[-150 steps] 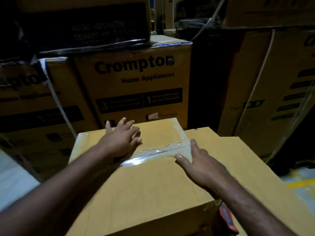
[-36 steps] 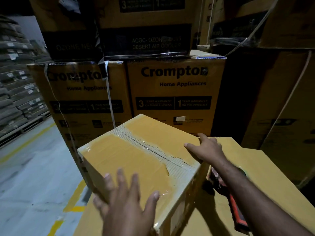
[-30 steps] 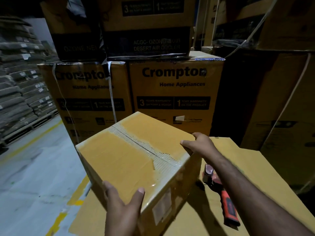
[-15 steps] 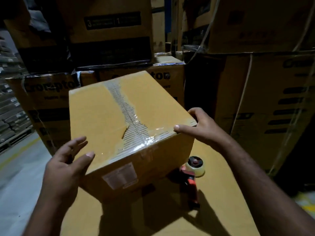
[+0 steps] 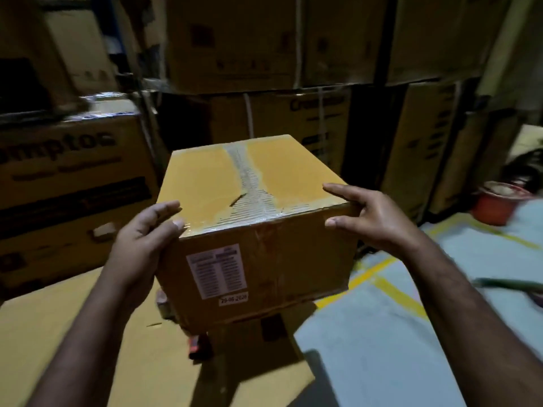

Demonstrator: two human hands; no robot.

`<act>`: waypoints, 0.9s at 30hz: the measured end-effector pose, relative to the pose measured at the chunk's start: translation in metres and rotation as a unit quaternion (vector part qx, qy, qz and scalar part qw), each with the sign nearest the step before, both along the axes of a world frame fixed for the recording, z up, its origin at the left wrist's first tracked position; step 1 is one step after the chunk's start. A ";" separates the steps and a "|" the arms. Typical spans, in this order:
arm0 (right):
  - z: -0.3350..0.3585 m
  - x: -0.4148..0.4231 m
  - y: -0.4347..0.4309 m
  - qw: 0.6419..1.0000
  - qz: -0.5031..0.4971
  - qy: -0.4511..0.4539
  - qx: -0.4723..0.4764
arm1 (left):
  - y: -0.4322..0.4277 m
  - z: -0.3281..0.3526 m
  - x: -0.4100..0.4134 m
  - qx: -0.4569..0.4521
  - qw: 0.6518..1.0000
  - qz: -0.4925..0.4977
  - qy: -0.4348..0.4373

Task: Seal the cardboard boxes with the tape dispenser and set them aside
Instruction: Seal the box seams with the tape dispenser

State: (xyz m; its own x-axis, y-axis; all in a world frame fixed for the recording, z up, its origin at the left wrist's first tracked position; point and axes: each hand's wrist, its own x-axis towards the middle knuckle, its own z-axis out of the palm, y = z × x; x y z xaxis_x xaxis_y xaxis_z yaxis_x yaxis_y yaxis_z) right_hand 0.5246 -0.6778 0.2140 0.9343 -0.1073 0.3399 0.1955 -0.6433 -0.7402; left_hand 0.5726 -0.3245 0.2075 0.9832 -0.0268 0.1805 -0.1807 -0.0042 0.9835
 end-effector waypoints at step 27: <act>-0.073 0.020 -0.219 0.966 -0.192 0.170 -0.021 | -0.260 -0.091 0.120 0.321 0.904 -0.248 0.131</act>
